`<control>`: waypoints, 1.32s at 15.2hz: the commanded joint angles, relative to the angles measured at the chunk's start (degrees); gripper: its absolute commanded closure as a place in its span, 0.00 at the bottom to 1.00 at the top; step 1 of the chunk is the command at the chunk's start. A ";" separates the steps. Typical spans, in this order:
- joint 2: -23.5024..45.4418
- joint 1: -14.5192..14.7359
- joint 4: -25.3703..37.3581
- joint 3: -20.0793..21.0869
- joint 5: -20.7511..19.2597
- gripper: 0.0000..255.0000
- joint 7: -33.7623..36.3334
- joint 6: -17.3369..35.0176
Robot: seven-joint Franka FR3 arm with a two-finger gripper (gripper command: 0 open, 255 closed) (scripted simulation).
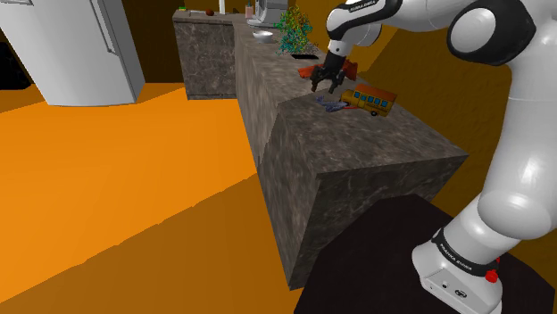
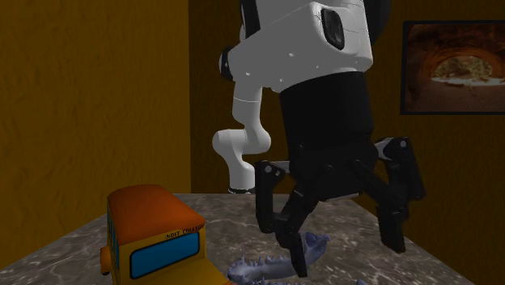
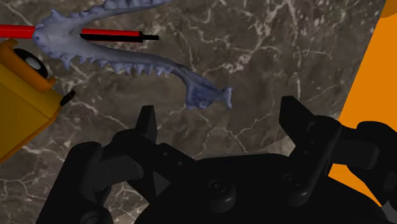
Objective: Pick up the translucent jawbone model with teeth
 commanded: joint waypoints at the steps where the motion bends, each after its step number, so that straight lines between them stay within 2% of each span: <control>1: 0.45 0.01 -0.97 0.10 0.25 0.00 -0.31 1.42; 4: 0.82 0.01 -1.63 0.18 0.44 0.00 -0.55 2.42; 5: 0.84 -0.01 -1.69 0.17 0.45 1.00 -0.59 2.50; 14: 0.82 0.00 -1.63 0.18 0.44 1.00 -0.55 2.42; 20: -0.47 0.00 1.08 -0.08 -0.22 1.00 0.36 -1.48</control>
